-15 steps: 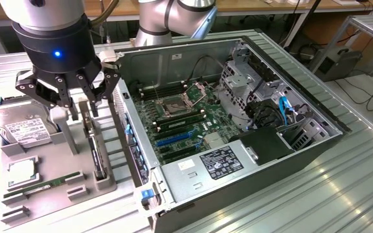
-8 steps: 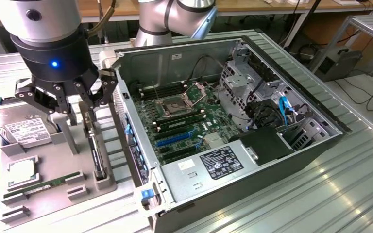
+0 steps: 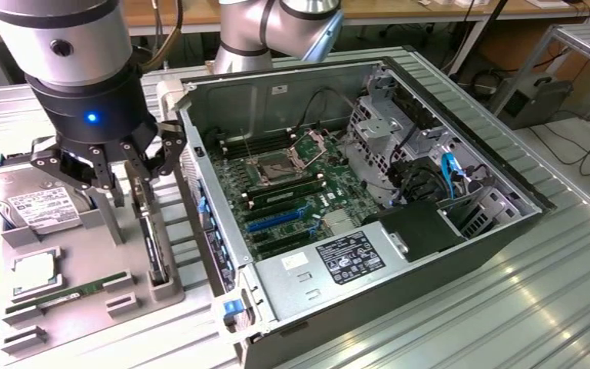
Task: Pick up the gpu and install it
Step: 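Pick up the gpu and move the gpu toward the slot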
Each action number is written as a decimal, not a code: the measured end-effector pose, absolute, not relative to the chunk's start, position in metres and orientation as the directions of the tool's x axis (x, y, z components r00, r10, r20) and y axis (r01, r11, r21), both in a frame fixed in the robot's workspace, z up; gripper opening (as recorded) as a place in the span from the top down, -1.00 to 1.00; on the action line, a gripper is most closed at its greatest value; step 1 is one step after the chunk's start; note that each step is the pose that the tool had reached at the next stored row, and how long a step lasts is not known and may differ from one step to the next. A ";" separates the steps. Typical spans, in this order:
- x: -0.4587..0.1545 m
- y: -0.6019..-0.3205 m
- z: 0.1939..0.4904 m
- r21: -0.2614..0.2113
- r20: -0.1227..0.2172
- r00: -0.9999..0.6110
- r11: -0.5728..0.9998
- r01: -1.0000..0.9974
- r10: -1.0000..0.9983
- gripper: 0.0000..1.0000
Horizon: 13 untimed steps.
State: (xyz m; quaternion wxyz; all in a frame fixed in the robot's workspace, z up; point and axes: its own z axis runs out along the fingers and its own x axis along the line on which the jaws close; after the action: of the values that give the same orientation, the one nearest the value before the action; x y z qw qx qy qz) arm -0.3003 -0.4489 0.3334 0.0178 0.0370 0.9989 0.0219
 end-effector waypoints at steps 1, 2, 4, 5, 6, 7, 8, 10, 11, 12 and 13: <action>-0.300 -0.449 0.332 0.045 -0.034 -0.997 0.996 0.073 0.075 0.23; -0.300 -0.449 0.330 0.045 -0.034 -0.997 0.996 0.073 0.075 0.23; -0.300 -0.450 0.324 0.045 -0.034 -0.997 0.996 0.073 0.075 0.23; -0.300 -0.450 0.321 0.045 -0.034 -0.997 0.996 0.073 0.074 0.23; -0.300 -0.451 0.319 0.045 -0.034 -0.997 0.996 0.073 0.075 0.23; -0.300 -0.451 0.317 0.045 -0.034 -0.997 0.996 0.073 0.075 0.23; -0.300 -0.451 0.314 0.045 -0.034 -0.997 0.996 0.073 0.075 0.23; -0.300 -0.451 0.309 0.045 -0.034 -0.997 0.996 0.073 0.075 0.23; -0.300 -0.451 0.307 0.045 -0.034 -0.997 0.996 0.073 0.075 0.23; -0.300 -0.451 0.305 0.045 -0.034 -0.997 0.996 0.073 0.074 0.23; -0.300 -0.451 0.303 0.045 -0.034 -0.997 0.996 0.072 0.074 0.23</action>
State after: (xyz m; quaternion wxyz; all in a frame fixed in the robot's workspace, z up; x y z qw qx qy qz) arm -0.3003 -0.4511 0.3029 0.0179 0.0366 0.9989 0.0218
